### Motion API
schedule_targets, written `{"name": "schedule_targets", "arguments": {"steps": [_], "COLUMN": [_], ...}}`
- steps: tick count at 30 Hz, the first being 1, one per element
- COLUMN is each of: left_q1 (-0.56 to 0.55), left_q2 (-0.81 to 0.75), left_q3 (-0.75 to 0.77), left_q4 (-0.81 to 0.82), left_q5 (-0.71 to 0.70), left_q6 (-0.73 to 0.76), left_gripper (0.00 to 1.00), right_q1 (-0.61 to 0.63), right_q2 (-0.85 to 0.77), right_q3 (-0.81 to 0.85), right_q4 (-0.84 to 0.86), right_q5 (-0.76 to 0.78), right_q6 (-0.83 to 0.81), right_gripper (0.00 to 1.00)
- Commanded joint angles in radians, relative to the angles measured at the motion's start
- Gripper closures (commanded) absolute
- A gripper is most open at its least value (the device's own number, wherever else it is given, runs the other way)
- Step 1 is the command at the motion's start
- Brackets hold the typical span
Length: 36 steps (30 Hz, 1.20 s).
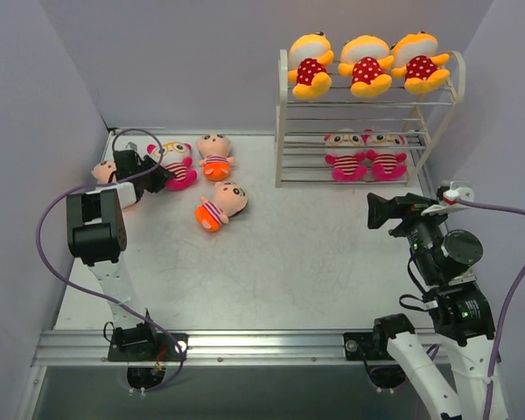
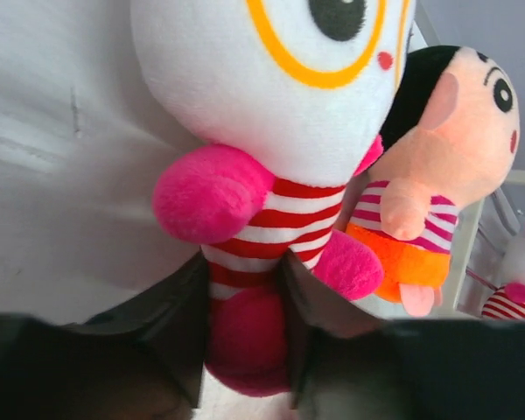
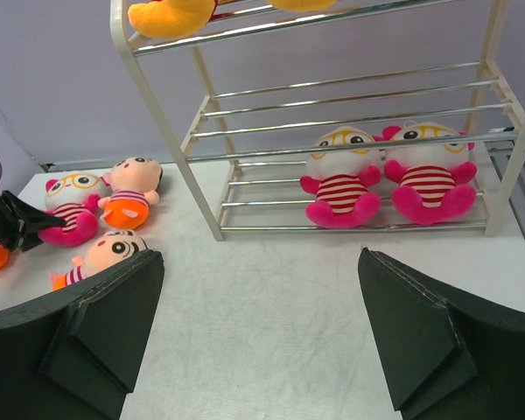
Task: Place and organize the stuffed toys onto the shelf
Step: Grab a stuffed toy with the left arm
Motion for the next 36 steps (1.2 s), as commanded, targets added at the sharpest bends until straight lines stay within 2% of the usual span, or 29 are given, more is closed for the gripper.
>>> {"name": "schedule_targets", "arguments": {"steps": [1, 3, 4, 9, 15, 20, 24, 30, 31, 36], "left_q1": [-0.018, -0.016, -0.015, -0.012, -0.018, -0.053, -0.136, -0.352, -0.407, -0.536], "left_q2": [0.008, -0.013, -0.022, -0.129, -0.338, -0.522, -0.729, -0.988, -1.015, -1.137], "left_q3": [0.003, -0.015, -0.023, -0.073, -0.162, -0.219, -0.277, -0.377, -0.386, -0.434], "left_q4": [0.107, 0.140, 0.149, 0.157, 0.129, -0.004, -0.102, -0.204, -0.222, -0.248], "left_q5": [0.038, 0.042, 0.047, 0.062, 0.052, 0.032, -0.004, -0.131, -0.151, -0.278], "left_q6": [-0.011, -0.022, -0.023, -0.020, -0.040, -0.037, -0.036, -0.077, -0.082, -0.138], "left_gripper": [0.64, 0.71, 0.79, 0.97, 0.98, 0.98, 0.98, 0.98, 0.97, 0.98], "right_q1": [0.006, 0.006, 0.006, 0.006, 0.006, 0.006, 0.006, 0.020, 0.023, 0.097], "right_q2": [0.021, 0.024, 0.022, 0.025, 0.068, 0.137, 0.170, 0.183, 0.183, 0.193], "right_q3": [0.031, 0.039, 0.042, 0.062, 0.112, 0.122, 0.106, 0.043, 0.018, -0.059], "right_q4": [0.001, -0.011, -0.016, -0.054, -0.105, -0.131, -0.113, -0.030, -0.016, 0.099], "right_q5": [0.013, 0.011, 0.008, -0.012, -0.111, -0.252, -0.340, -0.415, -0.420, -0.408], "right_q6": [-0.019, -0.017, -0.017, -0.020, -0.028, -0.020, 0.015, 0.095, 0.109, 0.232], "right_gripper": [0.01, 0.01, 0.01, 0.02, 0.03, 0.03, 0.03, 0.03, 0.03, 0.03]}}
